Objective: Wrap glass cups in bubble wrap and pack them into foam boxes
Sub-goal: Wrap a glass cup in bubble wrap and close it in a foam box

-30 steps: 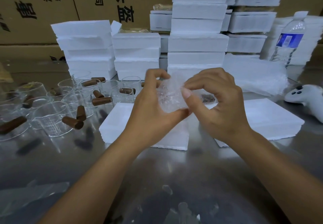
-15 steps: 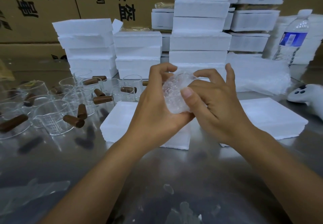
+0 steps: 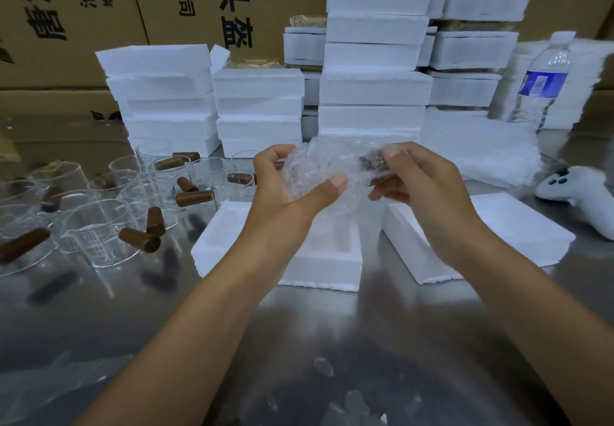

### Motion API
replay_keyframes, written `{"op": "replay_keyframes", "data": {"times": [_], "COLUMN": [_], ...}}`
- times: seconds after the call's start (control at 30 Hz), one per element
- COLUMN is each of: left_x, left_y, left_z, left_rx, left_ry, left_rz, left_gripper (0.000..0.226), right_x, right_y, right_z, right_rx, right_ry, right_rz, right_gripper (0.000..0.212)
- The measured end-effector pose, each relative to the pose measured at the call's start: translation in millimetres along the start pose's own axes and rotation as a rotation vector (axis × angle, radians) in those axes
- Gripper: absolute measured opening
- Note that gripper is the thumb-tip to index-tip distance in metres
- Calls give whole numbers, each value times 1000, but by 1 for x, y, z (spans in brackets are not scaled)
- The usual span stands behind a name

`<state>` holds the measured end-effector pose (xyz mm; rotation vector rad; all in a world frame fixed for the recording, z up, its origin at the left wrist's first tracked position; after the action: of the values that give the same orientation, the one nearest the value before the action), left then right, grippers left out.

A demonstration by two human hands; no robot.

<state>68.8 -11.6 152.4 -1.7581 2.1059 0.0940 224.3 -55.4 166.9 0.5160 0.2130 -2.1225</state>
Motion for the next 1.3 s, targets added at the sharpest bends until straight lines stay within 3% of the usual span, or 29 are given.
{"op": "replay_keyframes", "data": {"times": [0.13,0.37,0.53,0.63,0.73,0.83,0.97,1.1,1.3], "left_x": [6,14,27,41,53,55,52,49,40], "left_y": [-3,-9,-13,-22,-31,-35,-35,-33,-28], "left_z": [2,-1,-6,-7,0,9,13,5,7], "left_rx": [-142,-257,-589,-737,-857,-921,-1026,-1093,-1074], "left_ry": [-58,-66,-458,-583,-699,-721,-763,-834,-933], "left_rz": [96,220,209,380,590,706,732,629,491], "left_gripper": [55,94,62,43,45,50,48,35,24], "right_x": [-3,-17,-28,-33,-37,-40,-40,-38,-36], "right_y": [4,17,34,42,51,57,58,56,48], "right_z": [0,1,-6,-10,-11,-10,-9,-10,-14], "right_rx": [149,-109,-161,-188,-171,-133,-40,50,151], "right_ry": [-9,-269,-370,-387,-379,-339,-239,-173,-64], "right_rz": [30,-174,-473,-605,-668,-650,-581,-528,-444], "right_gripper": [27,21,23,24,24,28,23,11,17]}}
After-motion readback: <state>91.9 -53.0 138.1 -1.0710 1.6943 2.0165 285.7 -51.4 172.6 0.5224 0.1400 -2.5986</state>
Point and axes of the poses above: each hand's wrist, its own x-axis away from the middle knuckle, its own y-axis out of the back of the hand, z = x × y, the point moved 1 cm from there along -x, towards the middle knuckle, and after that the axes turned 12 degrees about -z, right-handed, at the moved point
